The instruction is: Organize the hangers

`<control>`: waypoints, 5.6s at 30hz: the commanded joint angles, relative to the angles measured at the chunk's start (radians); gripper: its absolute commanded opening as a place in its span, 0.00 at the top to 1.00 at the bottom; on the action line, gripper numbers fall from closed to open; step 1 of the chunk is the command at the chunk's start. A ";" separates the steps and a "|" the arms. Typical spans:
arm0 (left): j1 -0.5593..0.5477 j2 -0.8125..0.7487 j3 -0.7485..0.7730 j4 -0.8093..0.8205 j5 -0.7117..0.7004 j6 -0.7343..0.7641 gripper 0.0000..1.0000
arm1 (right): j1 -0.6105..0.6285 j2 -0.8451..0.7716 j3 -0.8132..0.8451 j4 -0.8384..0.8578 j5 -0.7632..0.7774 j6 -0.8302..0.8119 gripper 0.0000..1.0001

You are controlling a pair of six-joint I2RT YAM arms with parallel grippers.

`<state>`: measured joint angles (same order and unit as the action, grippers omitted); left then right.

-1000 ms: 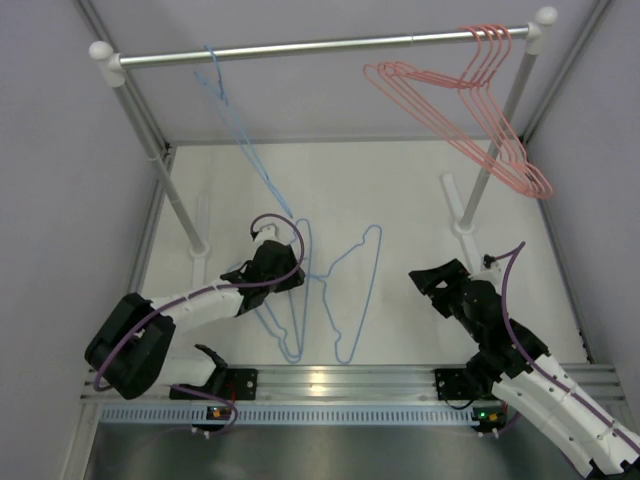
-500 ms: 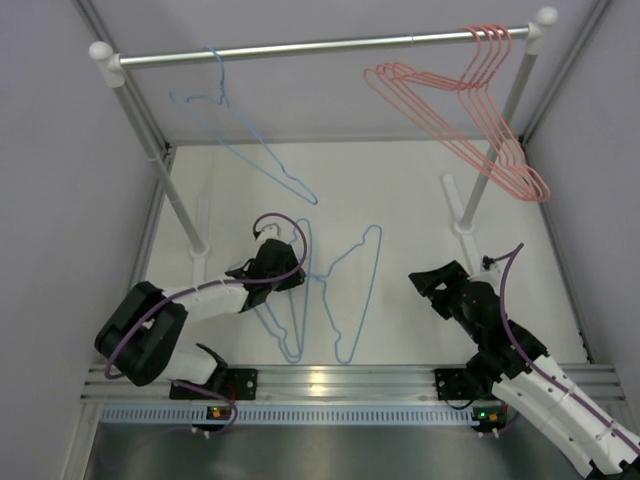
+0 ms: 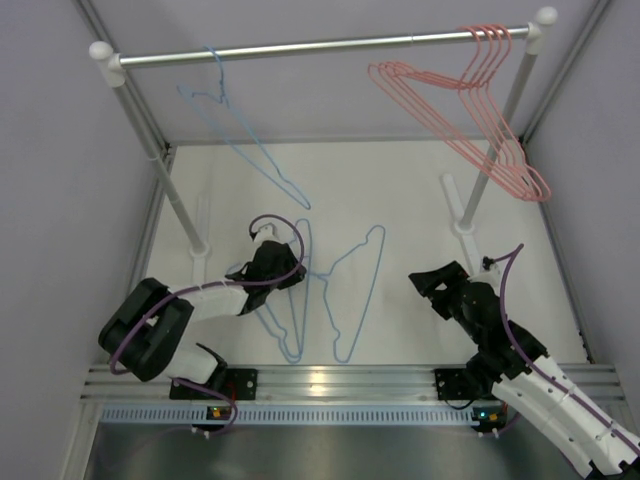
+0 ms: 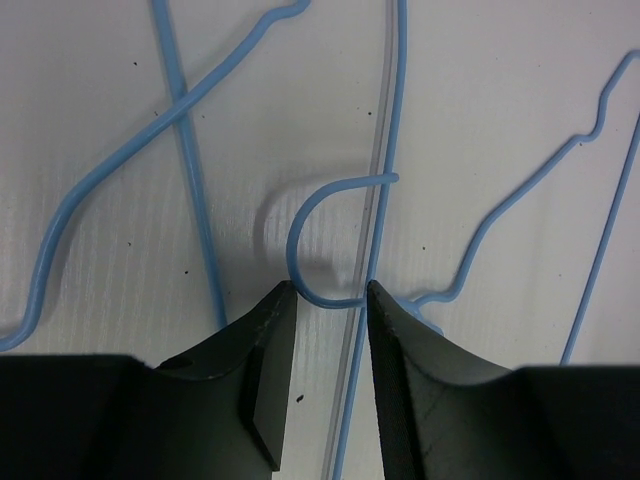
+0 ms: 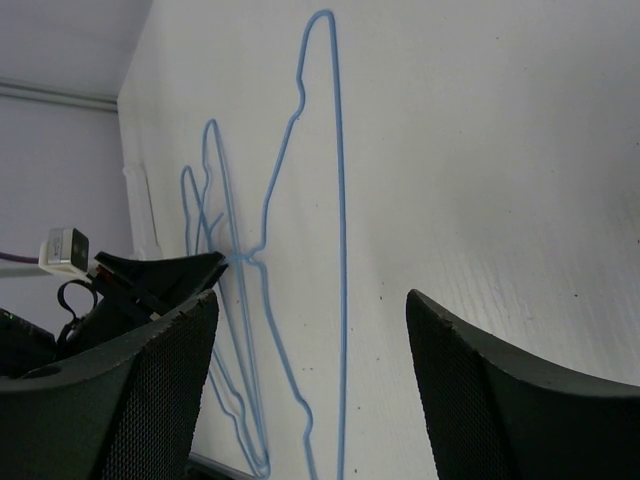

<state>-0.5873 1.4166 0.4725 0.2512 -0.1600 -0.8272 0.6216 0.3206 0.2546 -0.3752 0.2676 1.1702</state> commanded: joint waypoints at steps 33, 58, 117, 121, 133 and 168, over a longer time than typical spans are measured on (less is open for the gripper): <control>0.009 0.119 -0.137 0.240 -0.101 -0.331 0.68 | 0.013 -0.035 -0.008 0.010 0.009 -0.003 0.25; 0.009 0.007 -0.114 0.140 -0.119 -0.248 1.00 | 0.013 -0.071 -0.025 0.006 -0.001 0.003 0.25; -0.525 -0.530 0.074 -0.227 -0.523 0.010 1.00 | 0.357 0.916 0.268 0.590 0.116 0.286 0.30; -0.537 -0.530 0.072 -0.211 -0.513 0.023 1.00 | 0.342 0.962 0.290 0.617 0.090 0.286 0.30; -0.569 -0.524 0.035 -0.130 -0.435 0.102 1.00 | 0.302 1.031 0.291 0.722 0.032 0.287 0.86; -0.736 -0.363 -0.075 0.206 -0.383 0.273 0.37 | 0.216 0.897 0.293 0.734 -0.008 0.398 1.00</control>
<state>-1.2987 0.9974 0.3683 0.3820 -0.5034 -0.5690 0.8539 1.2514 0.5102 0.2928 0.2615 1.5562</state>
